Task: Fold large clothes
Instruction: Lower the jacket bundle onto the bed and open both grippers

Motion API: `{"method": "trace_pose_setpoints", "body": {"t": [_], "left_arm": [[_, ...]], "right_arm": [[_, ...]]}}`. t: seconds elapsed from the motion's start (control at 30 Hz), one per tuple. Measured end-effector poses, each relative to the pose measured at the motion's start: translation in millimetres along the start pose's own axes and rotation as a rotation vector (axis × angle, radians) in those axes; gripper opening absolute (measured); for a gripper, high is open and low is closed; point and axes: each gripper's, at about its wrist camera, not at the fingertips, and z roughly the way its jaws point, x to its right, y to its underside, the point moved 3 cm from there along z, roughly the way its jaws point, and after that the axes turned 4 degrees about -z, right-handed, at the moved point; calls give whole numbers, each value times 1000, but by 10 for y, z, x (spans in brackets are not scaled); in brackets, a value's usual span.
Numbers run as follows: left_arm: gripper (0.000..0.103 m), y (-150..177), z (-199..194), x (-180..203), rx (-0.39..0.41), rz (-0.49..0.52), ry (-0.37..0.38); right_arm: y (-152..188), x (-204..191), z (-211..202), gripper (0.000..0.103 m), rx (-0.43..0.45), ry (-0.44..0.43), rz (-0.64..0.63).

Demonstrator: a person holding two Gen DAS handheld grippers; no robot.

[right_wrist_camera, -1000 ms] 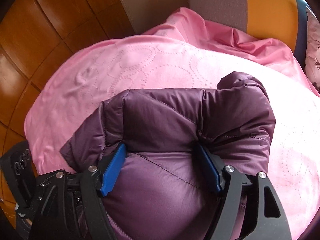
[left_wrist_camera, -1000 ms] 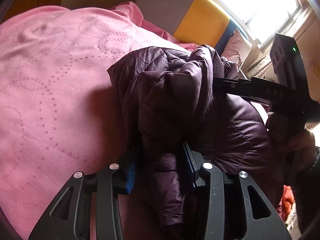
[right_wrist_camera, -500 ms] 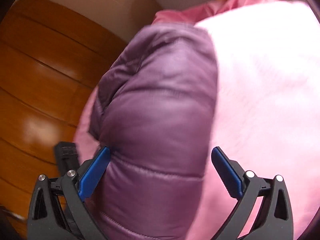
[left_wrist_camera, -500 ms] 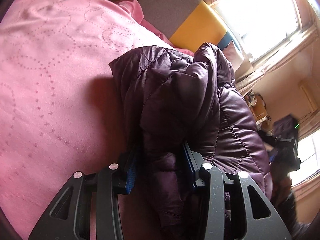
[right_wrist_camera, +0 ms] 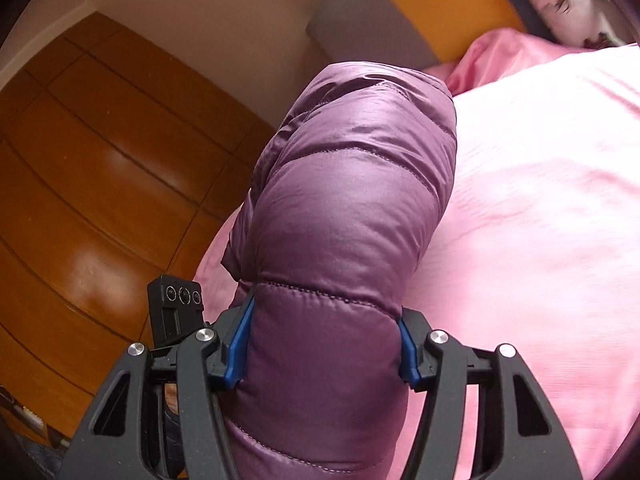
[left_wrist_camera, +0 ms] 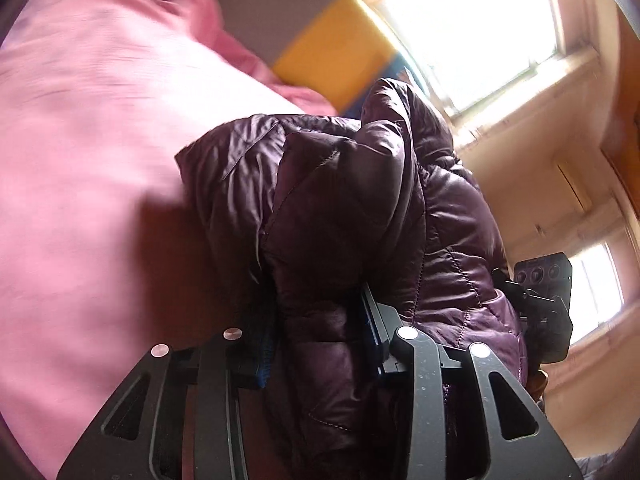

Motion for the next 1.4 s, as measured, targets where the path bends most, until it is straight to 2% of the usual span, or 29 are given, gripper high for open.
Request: {"method": "trace_pose_setpoints", "body": {"t": [0.1, 0.27, 0.37, 0.47, 0.5, 0.53, 0.6, 0.7, 0.8, 0.87, 0.93, 1.07, 1.13, 1.2, 1.23, 1.3, 1.4], "left_arm": [[35, -70, 505, 470, -78, 76, 28], [34, -58, 1324, 1162, -197, 202, 28], [34, 29, 1812, 1483, -258, 276, -43], [36, 185, 2133, 1655, -281, 389, -170], [37, 220, 2169, 1664, -280, 401, -186], [37, 243, 2168, 1664, -274, 401, -194], [37, 332, 2125, 1651, -250, 407, -203], [37, 381, 1978, 1607, -204, 429, -226], [49, 355, 1945, 1534, -165, 404, -248], [53, 372, 1938, 1519, -157, 374, -251], [64, 358, 1931, 1486, -152, 354, -285], [68, 357, 1937, 1376, -167, 335, -337], [74, 343, 1965, 1292, -156, 340, -370], [74, 346, 1972, 1198, -160, 306, -373], [80, 344, 1952, 1175, -153, 300, -381], [84, 344, 1912, 1182, -124, 298, -418], [84, 351, 1732, 1267, -82, 277, -421]], "right_arm": [[-13, 304, -504, 57, 75, 78, 21], [124, 967, -1276, 57, 178, 241, 119], [317, 1309, -1495, 57, 174, 341, 176], [500, 1537, -1621, 59, 161, 363, 216], [544, 1551, -1650, 64, 171, 376, 218], [532, 1516, -1660, 75, 179, 394, 216], [501, 1443, -1744, 87, 196, 458, 192], [396, 1209, -1850, 86, 246, 574, 118], [377, 852, -1878, 78, 265, 614, 3], [373, 569, -1741, 76, 227, 654, -93], [424, 404, -1510, 73, 171, 697, -163], [705, 318, -1098, 74, 107, 816, -266], [753, 377, -944, 74, 104, 880, -325], [823, 392, -837, 74, 105, 924, -349], [842, 383, -811, 74, 105, 940, -350], [825, 346, -801, 74, 117, 940, -340], [806, 277, -873, 78, 126, 925, -306]]}}
